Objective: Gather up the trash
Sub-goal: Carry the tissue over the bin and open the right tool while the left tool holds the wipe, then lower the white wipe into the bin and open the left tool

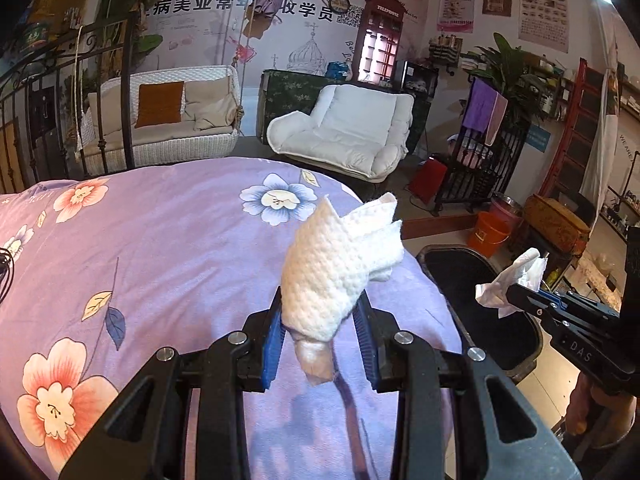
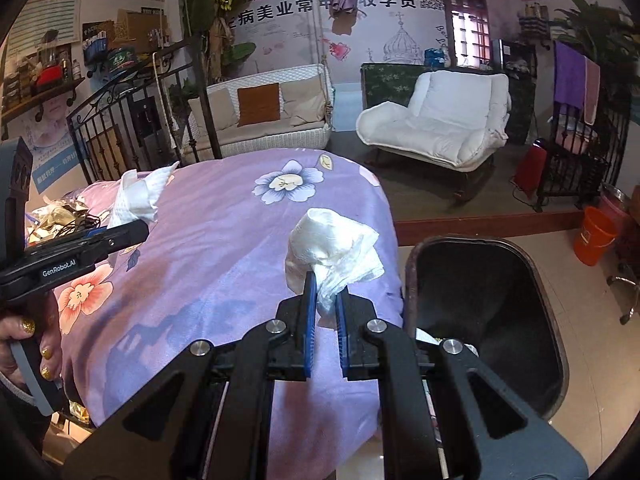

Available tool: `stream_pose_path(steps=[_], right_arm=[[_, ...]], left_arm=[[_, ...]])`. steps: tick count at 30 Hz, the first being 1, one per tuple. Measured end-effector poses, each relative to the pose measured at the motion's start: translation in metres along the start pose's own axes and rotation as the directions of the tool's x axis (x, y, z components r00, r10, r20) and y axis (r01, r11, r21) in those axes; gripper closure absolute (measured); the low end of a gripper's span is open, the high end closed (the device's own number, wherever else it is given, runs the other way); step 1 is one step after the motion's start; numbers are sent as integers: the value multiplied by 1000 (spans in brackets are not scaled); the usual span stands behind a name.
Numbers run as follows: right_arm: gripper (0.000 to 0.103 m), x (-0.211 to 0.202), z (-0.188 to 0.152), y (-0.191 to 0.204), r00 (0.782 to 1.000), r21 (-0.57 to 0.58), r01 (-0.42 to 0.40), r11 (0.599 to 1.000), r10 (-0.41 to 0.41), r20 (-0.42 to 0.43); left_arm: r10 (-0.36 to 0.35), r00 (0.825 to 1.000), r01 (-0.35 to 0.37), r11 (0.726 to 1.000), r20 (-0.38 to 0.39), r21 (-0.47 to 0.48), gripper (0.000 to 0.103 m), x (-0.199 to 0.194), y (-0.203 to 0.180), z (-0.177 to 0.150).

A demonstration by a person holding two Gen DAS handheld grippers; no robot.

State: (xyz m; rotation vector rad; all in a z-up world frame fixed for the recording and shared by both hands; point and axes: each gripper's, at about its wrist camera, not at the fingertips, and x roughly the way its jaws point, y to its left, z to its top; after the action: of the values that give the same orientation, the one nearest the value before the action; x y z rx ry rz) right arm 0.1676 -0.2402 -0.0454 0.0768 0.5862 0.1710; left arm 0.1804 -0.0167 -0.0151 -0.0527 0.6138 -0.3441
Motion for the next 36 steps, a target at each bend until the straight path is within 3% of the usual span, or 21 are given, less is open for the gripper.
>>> stream_pose_path(steps=[7, 14, 21, 24, 26, 36], right_arm=[[92, -10, -11, -49, 992, 86, 123, 989, -122, -14], [93, 24, -25, -99, 962, 163, 258, 952, -237, -135], [92, 67, -46, -142, 942, 300, 287, 910, -212, -259], [82, 78, -53, -148, 936, 320, 297, 900, -209, -283], [54, 80, -56, -150, 931, 324, 313, 893, -221, -291], [44, 55, -60, -146, 935, 342, 325, 882, -246, -254]], left_arm=[[-72, 997, 73, 996, -20, 55, 70, 15, -40, -8], [-156, 985, 164, 981, -74, 105, 70, 32, -76, -16], [-198, 973, 212, 968, -117, 131, 70, 44, -95, -23], [-205, 971, 222, 966, -126, 136, 70, 47, -99, -26], [-212, 968, 229, 964, -132, 134, 70, 48, -101, -27], [-232, 957, 261, 952, -177, 162, 70, 60, -119, -31]])
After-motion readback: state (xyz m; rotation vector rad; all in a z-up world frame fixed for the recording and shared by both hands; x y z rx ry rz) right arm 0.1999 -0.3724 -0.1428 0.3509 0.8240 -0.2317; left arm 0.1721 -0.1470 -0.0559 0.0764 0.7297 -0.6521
